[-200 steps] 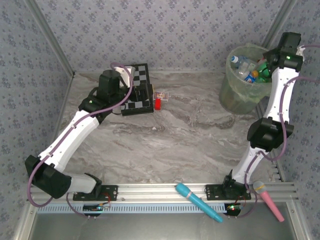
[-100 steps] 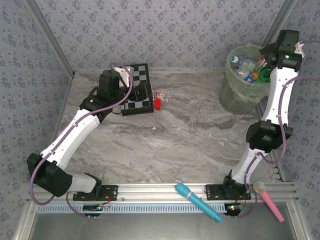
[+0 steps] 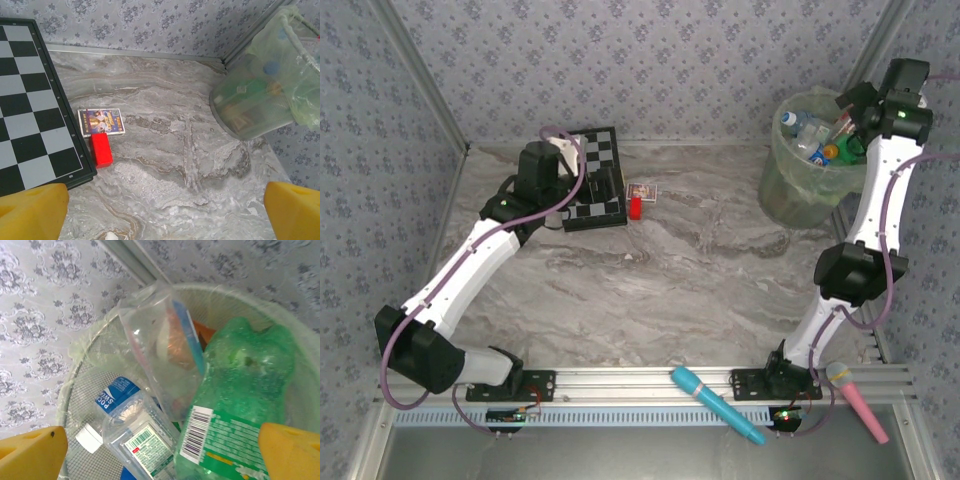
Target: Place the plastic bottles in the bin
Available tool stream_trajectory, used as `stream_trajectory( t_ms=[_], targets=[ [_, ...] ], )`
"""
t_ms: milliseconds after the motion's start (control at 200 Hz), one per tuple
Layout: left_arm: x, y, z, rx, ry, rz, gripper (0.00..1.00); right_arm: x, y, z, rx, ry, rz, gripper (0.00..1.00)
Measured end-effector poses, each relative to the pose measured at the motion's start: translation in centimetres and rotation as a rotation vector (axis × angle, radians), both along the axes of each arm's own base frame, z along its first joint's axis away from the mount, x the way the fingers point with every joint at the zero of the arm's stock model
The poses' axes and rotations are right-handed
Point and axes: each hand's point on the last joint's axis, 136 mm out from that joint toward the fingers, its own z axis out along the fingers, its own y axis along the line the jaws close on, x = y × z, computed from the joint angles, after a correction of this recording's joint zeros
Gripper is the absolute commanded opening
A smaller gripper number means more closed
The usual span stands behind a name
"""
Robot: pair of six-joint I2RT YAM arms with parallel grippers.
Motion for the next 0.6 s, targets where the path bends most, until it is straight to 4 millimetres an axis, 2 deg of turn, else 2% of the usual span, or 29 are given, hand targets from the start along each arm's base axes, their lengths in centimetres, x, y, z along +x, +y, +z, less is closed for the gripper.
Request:
stream_trajectory(
  t_ms=[100, 355, 600],
  targets=[
    [-0.1, 0.0, -0.5, 0.003, 0.011, 0.001, 1.0, 0.9, 0.1, -1.1, 0.008, 0.014, 0.018, 1.0],
    [-0.4, 0.2, -0.4, -0.003, 0.014, 0.005, 1.0, 1.4, 0.7, -1.0, -0.005, 0.006, 0.055, 1.0],
    [-0.6, 0.6, 0.2, -0.007, -0.001, 0.019, 1.0, 0.4, 1.1, -0.5, -0.035, 0.019, 0.076, 1.0]
  ],
)
